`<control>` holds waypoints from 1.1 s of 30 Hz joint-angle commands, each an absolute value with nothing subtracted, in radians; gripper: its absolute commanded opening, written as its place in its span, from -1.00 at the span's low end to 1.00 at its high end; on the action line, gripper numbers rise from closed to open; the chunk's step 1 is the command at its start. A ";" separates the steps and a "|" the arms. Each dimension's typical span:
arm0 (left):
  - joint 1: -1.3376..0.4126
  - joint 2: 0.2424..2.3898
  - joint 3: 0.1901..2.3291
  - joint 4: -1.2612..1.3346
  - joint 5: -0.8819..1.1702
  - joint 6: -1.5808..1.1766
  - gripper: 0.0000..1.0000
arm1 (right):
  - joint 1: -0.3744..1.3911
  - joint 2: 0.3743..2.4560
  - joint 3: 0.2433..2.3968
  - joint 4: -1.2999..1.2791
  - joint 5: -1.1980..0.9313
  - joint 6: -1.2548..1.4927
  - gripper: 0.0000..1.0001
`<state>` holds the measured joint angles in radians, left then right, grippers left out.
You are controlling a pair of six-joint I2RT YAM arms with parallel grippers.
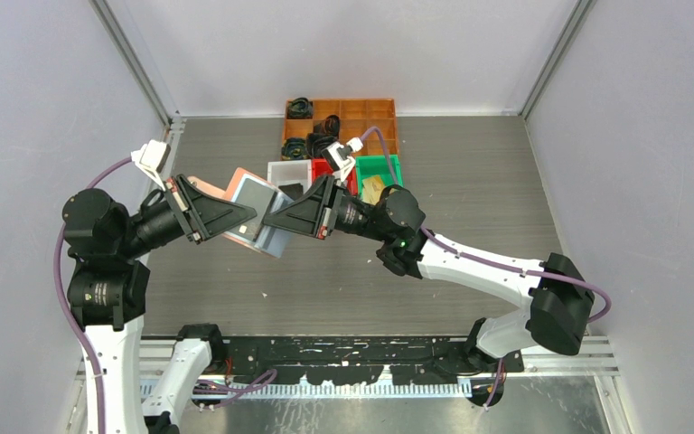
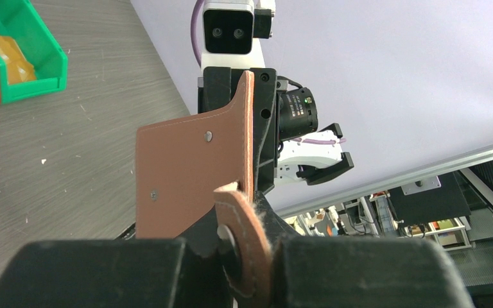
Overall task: Take the credit cards out of the card holder
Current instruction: Remove the credit card from the card holder.
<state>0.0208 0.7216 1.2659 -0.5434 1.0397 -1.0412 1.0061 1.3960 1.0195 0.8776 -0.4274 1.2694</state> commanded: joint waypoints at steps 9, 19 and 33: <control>0.020 0.703 1.307 -0.488 1.062 -1.040 -0.87 | 1.005 1.411 1.083 0.940 -0.410 1.292 -0.29; 0.020 0.695 1.299 -0.497 1.060 -0.994 -0.88 | 1.006 1.412 1.083 0.922 -0.410 1.292 -0.73; 0.020 0.706 1.308 -0.501 1.023 -0.984 -0.79 | 1.006 1.362 0.998 0.916 -0.405 1.263 -0.99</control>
